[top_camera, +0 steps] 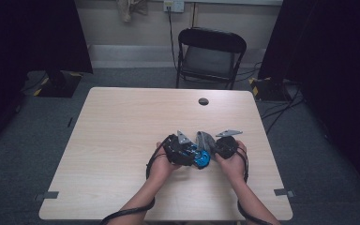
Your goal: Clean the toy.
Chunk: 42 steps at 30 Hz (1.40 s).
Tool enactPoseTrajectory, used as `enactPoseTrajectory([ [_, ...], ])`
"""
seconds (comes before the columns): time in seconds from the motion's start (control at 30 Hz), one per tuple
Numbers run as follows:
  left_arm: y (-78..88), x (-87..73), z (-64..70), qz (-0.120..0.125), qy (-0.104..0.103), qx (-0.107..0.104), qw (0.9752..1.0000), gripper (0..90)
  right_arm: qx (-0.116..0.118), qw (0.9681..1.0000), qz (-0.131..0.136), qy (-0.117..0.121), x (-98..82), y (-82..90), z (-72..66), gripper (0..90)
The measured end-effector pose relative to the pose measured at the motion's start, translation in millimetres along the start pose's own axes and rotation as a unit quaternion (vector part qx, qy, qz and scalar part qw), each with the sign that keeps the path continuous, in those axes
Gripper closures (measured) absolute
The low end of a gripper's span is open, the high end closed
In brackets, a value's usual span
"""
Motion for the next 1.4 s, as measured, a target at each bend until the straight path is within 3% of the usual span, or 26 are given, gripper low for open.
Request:
enactPoseTrajectory([
  [1.03,0.4,-1.1,-1.0,0.004,-0.002,-0.001,1.0,21.5,0.002,1.0,-0.008,0.001,46.8,-42.6,-32.8,81.5],
  [1.4,0.7,-2.2,-1.1,0.008,0.0,-0.002,1.0,21.6,0.015,0.9997,0.005,-0.019,54.0,-51.4,-35.6,81.5],
])
Point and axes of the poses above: each handheld gripper's, and its own axes: y roughly backward along the jaws, x roughly out of its top, z roughly to its right, the point moved 3 cm from there along -y, roughly forward along the jaws, and after that the axes turned 5 degrees about -y, right-handed, at the moved point
